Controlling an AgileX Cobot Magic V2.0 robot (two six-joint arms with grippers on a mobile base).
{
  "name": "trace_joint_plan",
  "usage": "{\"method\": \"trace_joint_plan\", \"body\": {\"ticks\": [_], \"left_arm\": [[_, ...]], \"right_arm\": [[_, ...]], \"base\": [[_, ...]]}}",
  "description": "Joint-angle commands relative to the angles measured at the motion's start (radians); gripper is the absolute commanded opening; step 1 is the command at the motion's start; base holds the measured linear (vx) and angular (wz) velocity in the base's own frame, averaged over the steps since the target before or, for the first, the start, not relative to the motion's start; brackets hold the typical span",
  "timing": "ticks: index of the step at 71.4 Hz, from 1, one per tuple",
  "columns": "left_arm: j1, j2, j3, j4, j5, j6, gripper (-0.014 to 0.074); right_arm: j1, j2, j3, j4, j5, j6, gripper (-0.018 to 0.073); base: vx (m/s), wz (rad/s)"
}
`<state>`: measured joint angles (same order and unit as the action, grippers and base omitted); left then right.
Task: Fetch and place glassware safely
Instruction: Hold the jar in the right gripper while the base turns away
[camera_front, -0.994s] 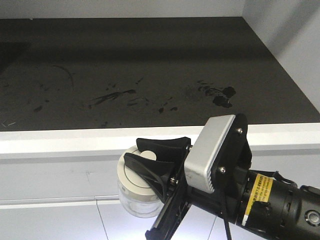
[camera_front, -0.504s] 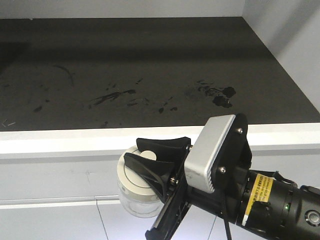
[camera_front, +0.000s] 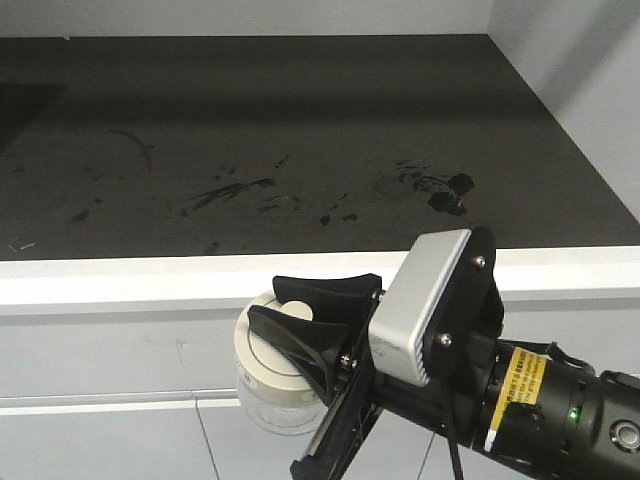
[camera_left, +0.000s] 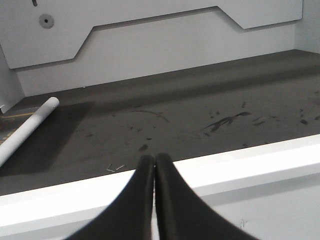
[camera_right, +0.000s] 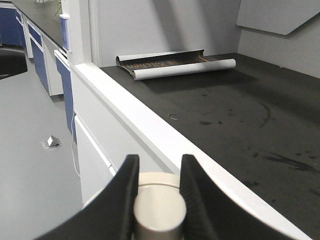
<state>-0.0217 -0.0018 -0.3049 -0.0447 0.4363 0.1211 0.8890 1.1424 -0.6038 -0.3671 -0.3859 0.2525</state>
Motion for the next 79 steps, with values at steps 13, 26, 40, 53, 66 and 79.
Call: {"method": "trace_joint_plan", "body": {"ticks": [13,26,40,53,66,79], "left_arm": [[-0.004,0.012,-0.026,-0.009,-0.065,0.000,-0.0007],[-0.004,0.012,-0.026,-0.009,-0.065,0.000,-0.0007],[-0.004,0.012,-0.026,-0.009,-0.065,0.000,-0.0007],[-0.004,0.012,-0.026,-0.009,-0.065,0.000,-0.0007],[-0.004,0.012,-0.026,-0.009,-0.065,0.000,-0.0007],[-0.004,0.012,-0.026,-0.009,-0.065,0.000,-0.0007]], "right_arm": [[0.002,-0.029,-0.035,0.008,-0.106,-0.002,-0.0003],[0.002,-0.029,-0.035,0.008,-0.106,-0.002,-0.0003],[0.002,-0.029,-0.035,0.008,-0.099,-0.002,-0.0003],[0.002,-0.029,-0.035,0.008,-0.099,-0.002,-0.0003],[0.002,-0.029,-0.035,0.008,-0.099,-0.002,-0.0003],[0.002,-0.029,-0.035,0.008,-0.099,-0.002,-0.0003]], "base": [[-0.01,0.04],[-0.04,0.14],[-0.08,0.33],[-0.13,0.53],[-0.16,0.63],[-0.18,0.68]]}}
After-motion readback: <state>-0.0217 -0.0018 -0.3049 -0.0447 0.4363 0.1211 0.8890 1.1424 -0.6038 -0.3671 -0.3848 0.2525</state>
